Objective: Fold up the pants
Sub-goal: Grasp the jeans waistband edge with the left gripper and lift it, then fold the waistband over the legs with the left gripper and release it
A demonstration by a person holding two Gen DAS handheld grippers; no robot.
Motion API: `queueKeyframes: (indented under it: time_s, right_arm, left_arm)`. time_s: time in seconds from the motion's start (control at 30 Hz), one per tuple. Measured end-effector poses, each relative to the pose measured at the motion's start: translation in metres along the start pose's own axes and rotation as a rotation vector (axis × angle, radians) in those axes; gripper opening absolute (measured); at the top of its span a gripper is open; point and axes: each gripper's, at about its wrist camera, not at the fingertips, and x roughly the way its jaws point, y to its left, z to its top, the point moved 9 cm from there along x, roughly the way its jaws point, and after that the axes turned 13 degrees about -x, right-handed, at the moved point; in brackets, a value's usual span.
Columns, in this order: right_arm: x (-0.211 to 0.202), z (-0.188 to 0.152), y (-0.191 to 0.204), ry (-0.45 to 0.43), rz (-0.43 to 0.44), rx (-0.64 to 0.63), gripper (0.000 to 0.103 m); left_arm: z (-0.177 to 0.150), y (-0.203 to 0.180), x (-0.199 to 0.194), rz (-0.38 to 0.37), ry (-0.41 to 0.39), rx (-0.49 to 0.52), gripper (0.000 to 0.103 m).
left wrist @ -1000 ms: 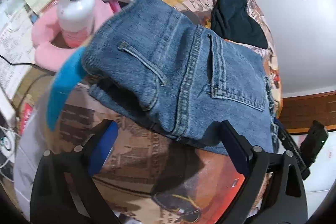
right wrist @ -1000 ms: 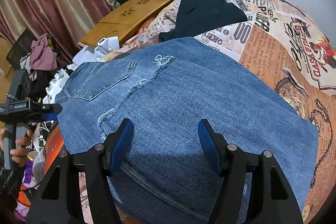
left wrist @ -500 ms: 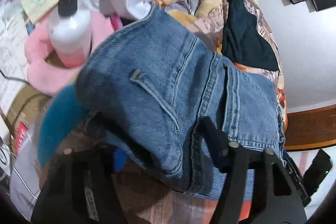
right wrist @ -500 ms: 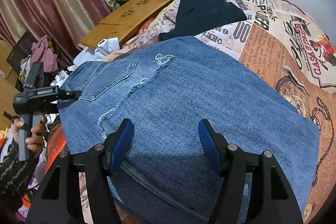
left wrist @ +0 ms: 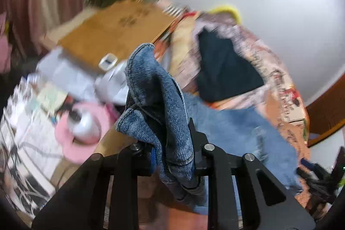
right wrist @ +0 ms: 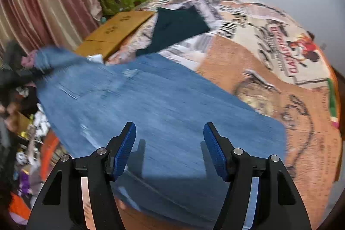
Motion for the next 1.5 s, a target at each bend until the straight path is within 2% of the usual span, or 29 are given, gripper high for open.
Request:
queueKeyframes:
  time_s: [0.17, 0.23, 0.37, 0.57, 0.67, 0.8, 0.97, 1.1, 1.17, 1.23, 1.3, 1.4, 1.5]
  right_arm:
    - [0.010, -0.031, -0.021, 0.076, -0.021, 0.001, 0.062]
    - [0.012, -0.039, -0.024, 0.056, 0.008, 0.024, 0.064]
    - [0.012, -0.043, -0.029, 0.046, 0.078, 0.098, 0.064]
    - [0.001, -0.053, -0.029, 0.028, 0.110, 0.093, 0.064]
    - [-0.004, -0.059, -0.033, 0.021, 0.125, 0.111, 0.064]
    - [-0.024, -0.067, -0.047, -0.007, 0.095, 0.119, 0.064]
    - [-0.049, -0.089, -0.069, -0.014, 0.051, 0.162, 0.064]
    - [-0.060, -0.110, -0.078, -0.003, 0.028, 0.204, 0.064]
    - [-0.063, -0.118, -0.080, 0.004, 0.024, 0.215, 0.064]
    - [-0.065, -0.124, -0.080, 0.008, 0.024, 0.223, 0.064]
    - [-0.066, -0.128, -0.079, 0.011, 0.027, 0.232, 0.064]
    - [-0.066, -0.133, -0.076, 0.014, 0.034, 0.241, 0.064]
    - [-0.064, -0.134, -0.073, 0.020, 0.044, 0.247, 0.064]
  left_arm:
    - [0.016, -0.080, -0.042, -0.092, -0.095, 0.110, 0.022]
    - [0.016, -0.119, -0.054, -0.121, -0.123, 0.168, 0.022]
    - [0.005, -0.189, -0.075, -0.159, -0.177, 0.284, 0.021]
    - [-0.027, -0.282, -0.087, -0.252, -0.193, 0.419, 0.020]
    - [-0.056, -0.320, -0.079, -0.278, -0.151, 0.482, 0.020]
    - [-0.096, -0.351, -0.049, -0.281, -0.063, 0.548, 0.020]
    - [-0.146, -0.365, -0.015, -0.286, 0.079, 0.587, 0.020]
    - [-0.186, -0.372, 0.009, -0.253, 0.202, 0.640, 0.022]
    - [-0.204, -0.374, 0.019, -0.240, 0.268, 0.662, 0.034]
    - [-0.215, -0.376, 0.020, -0.265, 0.335, 0.652, 0.071]
    - [-0.222, -0.381, 0.015, -0.298, 0.345, 0.646, 0.076]
    - [-0.211, -0.381, 0.005, -0.277, 0.262, 0.668, 0.084]
    - [-0.187, -0.372, 0.001, -0.242, 0.178, 0.667, 0.093]
